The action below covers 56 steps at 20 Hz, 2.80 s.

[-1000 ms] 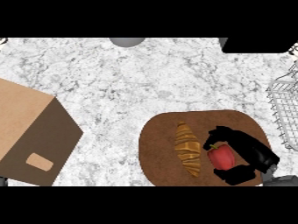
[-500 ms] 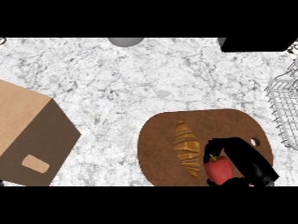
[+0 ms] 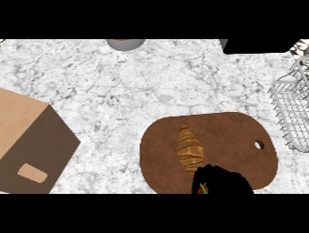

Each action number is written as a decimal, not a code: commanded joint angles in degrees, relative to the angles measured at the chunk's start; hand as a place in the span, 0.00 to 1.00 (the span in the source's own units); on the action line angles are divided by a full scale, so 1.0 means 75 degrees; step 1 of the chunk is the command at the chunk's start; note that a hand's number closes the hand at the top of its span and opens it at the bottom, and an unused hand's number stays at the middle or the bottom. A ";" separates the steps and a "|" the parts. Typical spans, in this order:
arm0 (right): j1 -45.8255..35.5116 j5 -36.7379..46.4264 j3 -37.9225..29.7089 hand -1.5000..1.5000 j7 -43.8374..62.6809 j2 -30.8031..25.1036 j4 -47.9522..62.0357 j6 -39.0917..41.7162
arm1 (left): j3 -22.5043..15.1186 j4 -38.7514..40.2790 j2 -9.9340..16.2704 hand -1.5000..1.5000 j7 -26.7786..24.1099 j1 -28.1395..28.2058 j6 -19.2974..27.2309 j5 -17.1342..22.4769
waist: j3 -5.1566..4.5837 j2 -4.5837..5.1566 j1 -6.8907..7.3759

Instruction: Pick the bell pepper from the cutting board and place it in the tiered basket

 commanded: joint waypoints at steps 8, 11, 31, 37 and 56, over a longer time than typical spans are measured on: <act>-0.0717 0.3729 0.2281 1.00 0.2812 0.0607 -0.2944 0.0881 | -0.0104 0.0420 -0.0184 0.50 -0.0158 -0.0080 -0.0015 -0.0181 | -0.0025 0.0108 0.0139; -0.0816 0.4051 0.2391 1.00 0.2951 0.0606 -0.3317 0.1115 | -0.0101 0.0120 -0.0170 0.50 -0.0182 0.0173 0.0006 -0.0267 | -0.0011 0.0116 0.0233; -0.4911 0.0049 -0.5203 1.00 0.0330 0.0238 -0.1032 0.0952 | -0.0019 0.0356 -0.0335 0.50 -0.0151 -0.0120 -0.0155 -0.0373 | 0.0009 0.0205 0.0372; -0.5816 -0.2321 -0.7295 1.00 -0.0425 0.0046 0.0108 0.0164 | 0.0148 -0.0146 -0.0153 0.50 0.0169 -0.0070 -0.0301 -0.0156 | 0.0016 0.0188 0.0378; -0.6965 -0.0516 -0.6726 1.00 -0.4301 -0.4709 0.4813 -0.0091 | 0.0148 0.0599 -0.0302 0.50 -0.0064 -0.0522 -0.0454 -0.0423 | -0.0002 0.0222 0.0390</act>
